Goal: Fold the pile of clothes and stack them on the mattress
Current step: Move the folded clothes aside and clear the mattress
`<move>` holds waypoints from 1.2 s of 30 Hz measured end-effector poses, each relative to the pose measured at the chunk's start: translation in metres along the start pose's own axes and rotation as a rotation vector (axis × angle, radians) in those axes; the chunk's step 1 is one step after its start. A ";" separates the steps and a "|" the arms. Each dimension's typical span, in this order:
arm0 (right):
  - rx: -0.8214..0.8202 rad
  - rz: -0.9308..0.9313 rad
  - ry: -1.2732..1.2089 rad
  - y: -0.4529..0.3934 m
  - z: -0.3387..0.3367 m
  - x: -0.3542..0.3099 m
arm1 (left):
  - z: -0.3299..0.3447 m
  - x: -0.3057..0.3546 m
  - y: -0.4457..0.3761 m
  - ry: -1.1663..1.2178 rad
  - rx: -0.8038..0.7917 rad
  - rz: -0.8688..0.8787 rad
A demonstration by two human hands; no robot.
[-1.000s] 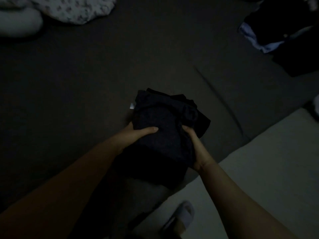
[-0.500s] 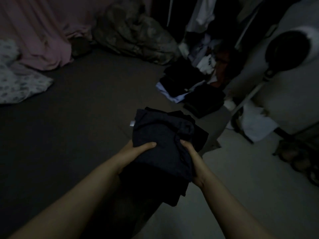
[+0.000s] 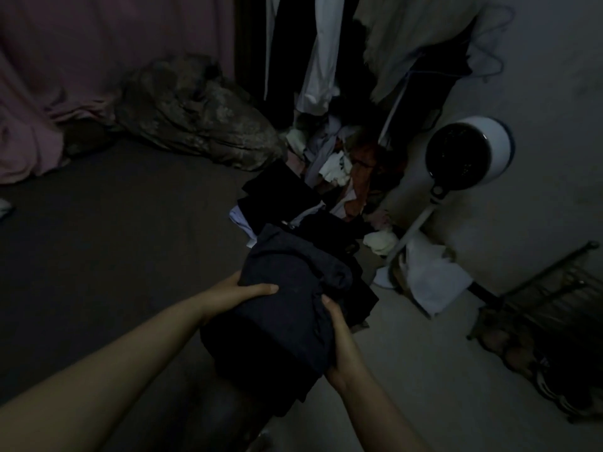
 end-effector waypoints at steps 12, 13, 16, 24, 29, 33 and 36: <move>0.004 0.362 0.213 -0.172 0.009 -0.071 | -0.042 0.000 -0.107 0.271 0.255 -0.121; -0.014 0.355 0.213 -0.188 0.015 -0.075 | -0.051 0.000 -0.113 0.295 0.293 -0.121; -0.051 0.316 0.309 -0.241 0.039 -0.096 | -0.083 -0.003 -0.135 0.375 0.428 -0.108; -0.240 0.437 0.592 -0.423 0.123 -0.131 | -0.168 -0.010 -0.232 0.511 0.737 -0.096; -0.401 0.494 0.631 -0.510 0.140 -0.118 | -0.201 -0.047 -0.290 0.580 0.846 -0.104; -0.290 0.367 0.834 -0.554 0.126 -0.108 | -0.200 -0.102 -0.341 0.618 0.870 -0.180; -0.162 -0.073 1.291 -0.567 0.110 -0.098 | -0.185 -0.136 -0.370 0.575 0.887 -0.327</move>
Point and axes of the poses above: each hand's wrist, its own y-axis away from the middle knuckle, its own z-axis out of the palm, x = y × z, the point moved 5 cm from there along -y, towards the middle knuckle, and after that the axes turned 10 degrees about -y, right-handed, at the moved point
